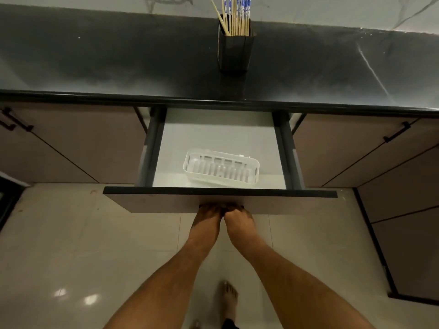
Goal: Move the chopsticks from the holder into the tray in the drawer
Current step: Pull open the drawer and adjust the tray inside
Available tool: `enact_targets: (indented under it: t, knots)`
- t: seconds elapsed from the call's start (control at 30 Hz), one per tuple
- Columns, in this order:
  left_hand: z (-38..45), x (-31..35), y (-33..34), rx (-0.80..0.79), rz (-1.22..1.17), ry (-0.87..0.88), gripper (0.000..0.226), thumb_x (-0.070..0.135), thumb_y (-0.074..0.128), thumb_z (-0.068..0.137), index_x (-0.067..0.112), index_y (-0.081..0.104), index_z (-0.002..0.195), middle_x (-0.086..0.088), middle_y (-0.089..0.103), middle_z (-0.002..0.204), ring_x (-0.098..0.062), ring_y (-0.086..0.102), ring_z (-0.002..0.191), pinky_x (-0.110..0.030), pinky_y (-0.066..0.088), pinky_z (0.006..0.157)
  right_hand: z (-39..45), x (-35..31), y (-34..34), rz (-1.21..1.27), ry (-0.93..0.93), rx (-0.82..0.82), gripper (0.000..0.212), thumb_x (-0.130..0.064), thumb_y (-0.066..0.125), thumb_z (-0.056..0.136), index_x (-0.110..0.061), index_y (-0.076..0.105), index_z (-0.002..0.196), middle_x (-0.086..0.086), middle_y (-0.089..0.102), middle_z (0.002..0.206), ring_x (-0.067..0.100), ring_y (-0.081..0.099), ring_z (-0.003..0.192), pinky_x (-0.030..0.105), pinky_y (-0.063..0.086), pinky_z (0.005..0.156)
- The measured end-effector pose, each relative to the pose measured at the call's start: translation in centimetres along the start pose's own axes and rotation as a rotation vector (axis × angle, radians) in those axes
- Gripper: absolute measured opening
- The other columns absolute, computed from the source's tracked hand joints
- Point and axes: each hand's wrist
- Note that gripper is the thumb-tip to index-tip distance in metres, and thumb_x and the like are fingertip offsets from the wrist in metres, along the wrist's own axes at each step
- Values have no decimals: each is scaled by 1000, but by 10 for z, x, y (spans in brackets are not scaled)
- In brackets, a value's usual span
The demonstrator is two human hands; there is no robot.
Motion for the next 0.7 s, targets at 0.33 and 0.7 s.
enact_targets:
  t: [0.33,0.7]
  knots:
    - [-57,-1,32,84,51,79,41,24,52,102,23,49,142,0,49,149,-17,43,139,-8,27,112,-56,-9,26,-11,-17,41,40,-9,59,98,-11,60,138,12,62,137,30,56,127,36,40,111]
    - [-85,19,4,72,93,73,47,26,62,98,22,50,143,-4,56,143,-23,55,127,-33,39,116,-97,-14,13,-81,-151,46,45,-6,67,89,-8,61,134,14,61,134,31,57,124,40,42,114]
Point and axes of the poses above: each hand's wrist, its own z-axis towards the middle knuckle, its own y-axis out of the palm, x = y × z
